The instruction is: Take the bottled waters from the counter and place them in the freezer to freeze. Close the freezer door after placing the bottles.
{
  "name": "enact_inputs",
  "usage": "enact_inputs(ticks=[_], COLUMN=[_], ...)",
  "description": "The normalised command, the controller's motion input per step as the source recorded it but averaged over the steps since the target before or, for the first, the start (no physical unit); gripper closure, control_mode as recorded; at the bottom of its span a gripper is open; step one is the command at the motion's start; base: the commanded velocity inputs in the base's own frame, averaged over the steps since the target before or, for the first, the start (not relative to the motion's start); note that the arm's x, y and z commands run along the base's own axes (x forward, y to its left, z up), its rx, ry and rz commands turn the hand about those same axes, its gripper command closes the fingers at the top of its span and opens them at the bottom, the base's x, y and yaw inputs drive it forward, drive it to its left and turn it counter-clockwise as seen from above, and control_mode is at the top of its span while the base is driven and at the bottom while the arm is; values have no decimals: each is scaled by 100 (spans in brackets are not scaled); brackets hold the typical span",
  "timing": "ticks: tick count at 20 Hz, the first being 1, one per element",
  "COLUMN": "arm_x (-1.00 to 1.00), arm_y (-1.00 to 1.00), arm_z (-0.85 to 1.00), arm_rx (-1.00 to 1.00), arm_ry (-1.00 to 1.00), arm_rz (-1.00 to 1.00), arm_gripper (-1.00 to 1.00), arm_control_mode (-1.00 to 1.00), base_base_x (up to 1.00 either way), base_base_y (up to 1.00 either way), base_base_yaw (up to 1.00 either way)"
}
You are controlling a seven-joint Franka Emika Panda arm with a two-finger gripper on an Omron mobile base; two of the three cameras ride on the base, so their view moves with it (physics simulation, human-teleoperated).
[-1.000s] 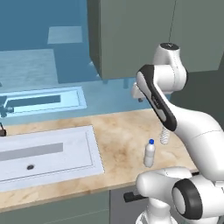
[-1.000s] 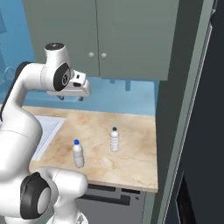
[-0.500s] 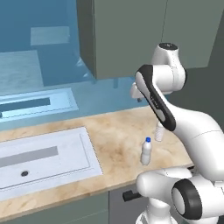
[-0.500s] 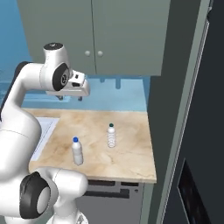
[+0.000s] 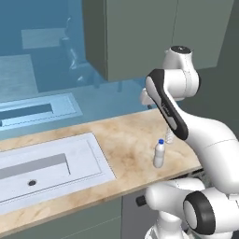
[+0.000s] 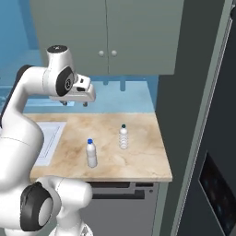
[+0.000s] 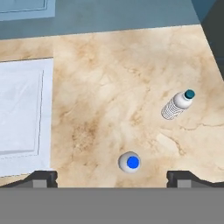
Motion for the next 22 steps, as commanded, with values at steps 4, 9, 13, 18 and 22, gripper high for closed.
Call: enact_inputs(ticks=[4,9,13,18,22], arm_x=[0,0,0,0,0], arm_y=[0,0,0,0,0], arm_z=[0,0,0,0,0], arm_rx=[0,0,0,0,0], arm_ry=[0,0,0,0,0], arm_rz=[0,0,0,0,0], arm_gripper=[-100,-100,-100,-100,-100], arm_control_mode=[100,100,100,100,100], base_base_x=[-23,-21,-36,-20,0], base_base_y=[39,43,22,27,6], base_base_yaw=[-10,-11,-3,0,0])
